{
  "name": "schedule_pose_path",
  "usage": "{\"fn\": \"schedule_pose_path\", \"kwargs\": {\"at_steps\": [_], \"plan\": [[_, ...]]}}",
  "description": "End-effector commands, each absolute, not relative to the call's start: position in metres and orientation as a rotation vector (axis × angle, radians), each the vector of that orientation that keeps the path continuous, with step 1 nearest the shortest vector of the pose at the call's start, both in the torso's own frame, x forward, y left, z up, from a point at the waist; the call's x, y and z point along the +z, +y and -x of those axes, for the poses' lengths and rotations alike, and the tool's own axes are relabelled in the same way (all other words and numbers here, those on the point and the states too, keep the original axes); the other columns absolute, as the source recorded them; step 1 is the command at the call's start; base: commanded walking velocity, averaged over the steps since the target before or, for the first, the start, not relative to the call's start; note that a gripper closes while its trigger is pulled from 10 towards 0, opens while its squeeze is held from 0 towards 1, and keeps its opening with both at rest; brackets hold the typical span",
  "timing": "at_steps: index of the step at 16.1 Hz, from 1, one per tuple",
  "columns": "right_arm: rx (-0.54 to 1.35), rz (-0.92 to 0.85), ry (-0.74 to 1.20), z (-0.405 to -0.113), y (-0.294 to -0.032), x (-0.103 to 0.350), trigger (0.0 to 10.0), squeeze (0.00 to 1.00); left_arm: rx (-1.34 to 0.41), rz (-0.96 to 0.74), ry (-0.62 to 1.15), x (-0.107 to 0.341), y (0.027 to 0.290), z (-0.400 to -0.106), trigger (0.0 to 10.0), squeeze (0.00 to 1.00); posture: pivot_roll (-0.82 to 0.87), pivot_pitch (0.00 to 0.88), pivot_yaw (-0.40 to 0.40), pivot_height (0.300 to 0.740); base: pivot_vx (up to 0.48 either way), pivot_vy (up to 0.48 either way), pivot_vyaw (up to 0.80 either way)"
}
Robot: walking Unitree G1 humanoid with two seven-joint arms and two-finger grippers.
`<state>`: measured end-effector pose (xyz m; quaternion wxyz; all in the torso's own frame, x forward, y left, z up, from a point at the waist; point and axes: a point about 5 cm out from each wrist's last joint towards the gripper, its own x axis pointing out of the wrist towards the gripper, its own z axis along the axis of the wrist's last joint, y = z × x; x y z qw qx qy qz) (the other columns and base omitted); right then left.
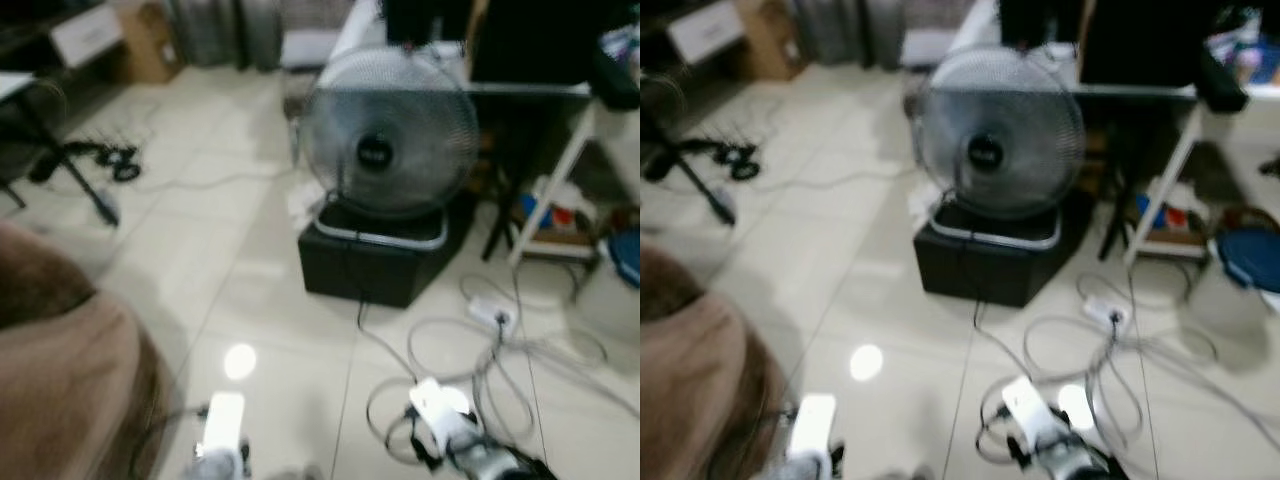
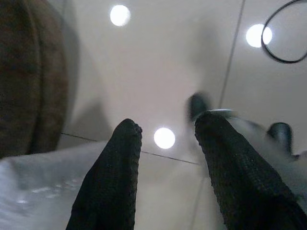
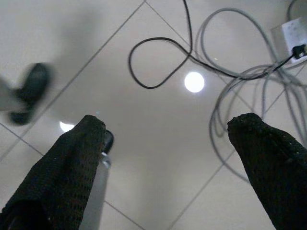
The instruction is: Move the pillow to the sofa from floor
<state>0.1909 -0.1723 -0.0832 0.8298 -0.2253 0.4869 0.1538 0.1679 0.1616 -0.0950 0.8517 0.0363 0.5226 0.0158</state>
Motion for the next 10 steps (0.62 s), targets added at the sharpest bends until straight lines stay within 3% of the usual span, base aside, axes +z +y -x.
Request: {"fn": "schedule_pose_path", "kwargs": {"at_steps": [1, 10], "plan": [[0.337, 0.477, 1.014, -0.1925, -0.1678, -0.0825, 10.0, 0.0, 0.036, -0.094, 1.083, -0.0924, 0.1677, -0.1728, 10.0, 0.0, -0.19, 0.0, 0.071, 0.74, 0.0, 0.0, 0.78], [0.338, 0.481, 1.014, -0.1932, -0.1686, -0.0822, 10.0, 0.0, 0.028, -0.097, 1.085, -0.0923, 0.1673, -0.1732, 10.0, 0.0, -0.2, 0.0, 0.071, 0.74, 0.0, 0.0, 0.78]]}}
